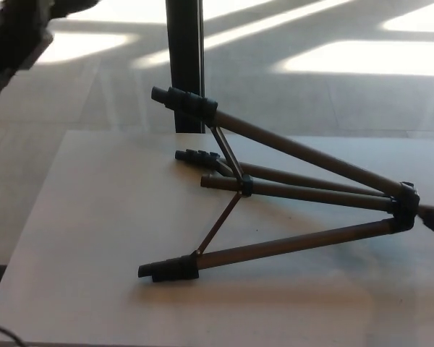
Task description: Use both hands of the robot to pick up the tripod lying in the middle of the desk and make it stand upright on the desk
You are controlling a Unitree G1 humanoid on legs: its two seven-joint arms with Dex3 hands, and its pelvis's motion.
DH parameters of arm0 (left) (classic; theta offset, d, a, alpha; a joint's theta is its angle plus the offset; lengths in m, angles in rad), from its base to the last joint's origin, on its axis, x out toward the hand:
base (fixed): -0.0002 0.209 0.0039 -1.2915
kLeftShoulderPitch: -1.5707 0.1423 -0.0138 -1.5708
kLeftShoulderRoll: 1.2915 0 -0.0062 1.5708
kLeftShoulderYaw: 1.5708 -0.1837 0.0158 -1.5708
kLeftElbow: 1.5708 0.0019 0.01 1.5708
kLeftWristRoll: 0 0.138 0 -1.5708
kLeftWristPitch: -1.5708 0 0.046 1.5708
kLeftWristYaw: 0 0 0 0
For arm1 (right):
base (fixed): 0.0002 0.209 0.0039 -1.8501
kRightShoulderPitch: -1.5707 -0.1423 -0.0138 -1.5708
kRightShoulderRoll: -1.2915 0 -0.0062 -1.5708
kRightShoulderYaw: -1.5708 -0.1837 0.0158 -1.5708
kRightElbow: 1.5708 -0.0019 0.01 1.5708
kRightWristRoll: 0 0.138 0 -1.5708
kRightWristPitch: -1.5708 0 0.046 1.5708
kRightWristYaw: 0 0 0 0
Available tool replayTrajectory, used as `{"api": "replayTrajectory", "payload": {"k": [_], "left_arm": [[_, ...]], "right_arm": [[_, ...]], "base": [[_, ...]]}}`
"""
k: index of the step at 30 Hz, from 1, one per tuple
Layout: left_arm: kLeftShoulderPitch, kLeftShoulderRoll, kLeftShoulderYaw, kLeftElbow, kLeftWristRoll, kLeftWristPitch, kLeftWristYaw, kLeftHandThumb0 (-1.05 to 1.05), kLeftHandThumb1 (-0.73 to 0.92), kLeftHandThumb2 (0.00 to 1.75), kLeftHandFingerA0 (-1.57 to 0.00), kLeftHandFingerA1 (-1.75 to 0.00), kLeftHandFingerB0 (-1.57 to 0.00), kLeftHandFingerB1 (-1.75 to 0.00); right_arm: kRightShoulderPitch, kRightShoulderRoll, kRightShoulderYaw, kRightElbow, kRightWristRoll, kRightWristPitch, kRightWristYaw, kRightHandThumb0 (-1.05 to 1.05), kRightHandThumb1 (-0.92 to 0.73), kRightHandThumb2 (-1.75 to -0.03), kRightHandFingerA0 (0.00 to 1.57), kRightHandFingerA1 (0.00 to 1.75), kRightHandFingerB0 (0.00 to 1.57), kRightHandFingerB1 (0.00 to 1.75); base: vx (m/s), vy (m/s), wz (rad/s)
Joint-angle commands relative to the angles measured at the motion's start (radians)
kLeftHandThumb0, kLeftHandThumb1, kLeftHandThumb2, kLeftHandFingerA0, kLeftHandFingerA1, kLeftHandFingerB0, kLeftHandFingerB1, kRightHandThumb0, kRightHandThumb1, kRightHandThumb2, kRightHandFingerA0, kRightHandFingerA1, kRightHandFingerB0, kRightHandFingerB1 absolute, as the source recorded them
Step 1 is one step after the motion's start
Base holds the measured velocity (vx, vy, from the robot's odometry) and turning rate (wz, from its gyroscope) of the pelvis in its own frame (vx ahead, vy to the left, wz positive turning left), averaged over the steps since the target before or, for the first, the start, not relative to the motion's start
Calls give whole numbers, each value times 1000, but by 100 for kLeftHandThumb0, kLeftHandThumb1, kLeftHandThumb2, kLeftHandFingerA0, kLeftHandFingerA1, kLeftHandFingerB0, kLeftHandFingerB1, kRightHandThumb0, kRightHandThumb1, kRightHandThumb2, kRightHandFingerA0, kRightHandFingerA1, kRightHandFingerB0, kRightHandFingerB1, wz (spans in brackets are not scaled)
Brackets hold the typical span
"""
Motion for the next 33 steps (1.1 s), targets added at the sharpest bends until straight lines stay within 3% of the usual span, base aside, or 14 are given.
{"api": "replayTrajectory", "payload": {"k": [1,4,6,7,11,14,15,18,19,20,24,25,32,33], "left_arm": [[-306,37,-352,-9,265,20,-119,-76,73,62,-46,-76,-50,-51],[-369,19,-415,24,338,-31,-83,-71,68,61,-50,-72,-54,-53],[-386,31,-437,28,362,-37,-84,-74,70,61,-50,-73,-53,-52],[-416,54,-478,24,406,-24,-98,-79,73,62,-51,-69,-52,-50],[-449,82,-553,35,473,-65,-120,-71,66,61,-51,-61,-51,-49],[-483,127,-662,46,548,-84,-214,-73,54,96,-41,-61,-34,-51],[-488,147,-696,47,585,-116,-229,-74,64,63,-44,-53,-43,-42],[-489,188,-784,40,668,-167,-268,-79,70,61,-39,-58,-41,-41],[-502,212,-829,37,716,-188,-308,-82,57,97,-30,-62,-30,-52],[-504,220,-863,34,753,-193,-319,-85,74,63,-29,-61,-33,-43],[-527,254,-1003,90,973,-261,-290,-97,72,62,-3,-55,-22,-42],[-536,261,-1025,106,1010,-258,-289,-100,60,102,-2,-31,-15,-48],[-546,257,-1158,259,1128,-230,-225,-99,57,100,-2,-31,-12,-45],[-543,259,-1165,263,1131,-227,-218,-99,65,63,0,-50,-13,-44]], "right_arm": [[9,77,184,-99,16,249,-92,-83,-65,-60,78,90,65,59],[51,70,212,-78,19,248,-65,-76,-51,-99,76,93,58,69],[58,72,217,-77,27,248,-64,-80,-68,-60,72,98,61,64],[67,75,224,-76,28,256,-75,-83,-54,-102,74,94,57,70],[101,93,237,-76,32,246,-93,-80,-67,-61,74,99,63,62],[156,96,256,-113,17,274,-125,-78,-68,-60,74,95,64,61],[158,96,259,-116,16,277,-129,-78,-70,-61,70,102,59,67],[180,82,257,-125,23,284,-123,-76,-70,-61,71,97,62,64],[186,79,256,-130,26,288,-123,-76,-70,-61,70,97,61,64],[189,79,255,-138,33,301,-127,-77,-70,-60,69,99,62,65],[236,85,280,-143,8,265,-130,-79,-53,-88,72,92,59,64],[240,87,282,-145,15,267,-130,-76,-70,-61,72,98,63,58],[293,101,277,-131,47,268,-124,-77,-69,-61,69,97,64,60],[295,104,279,-129,46,263,-126,-77,-69,-62,71,97,66,61]], "base": [[0,0,0],[0,0,0],[0,0,0],[0,0,0],[0,0,0],[0,0,0],[0,0,0],[0,0,0],[0,0,0],[0,0,0],[0,0,0],[0,0,0],[0,0,0],[0,0,0]]}}
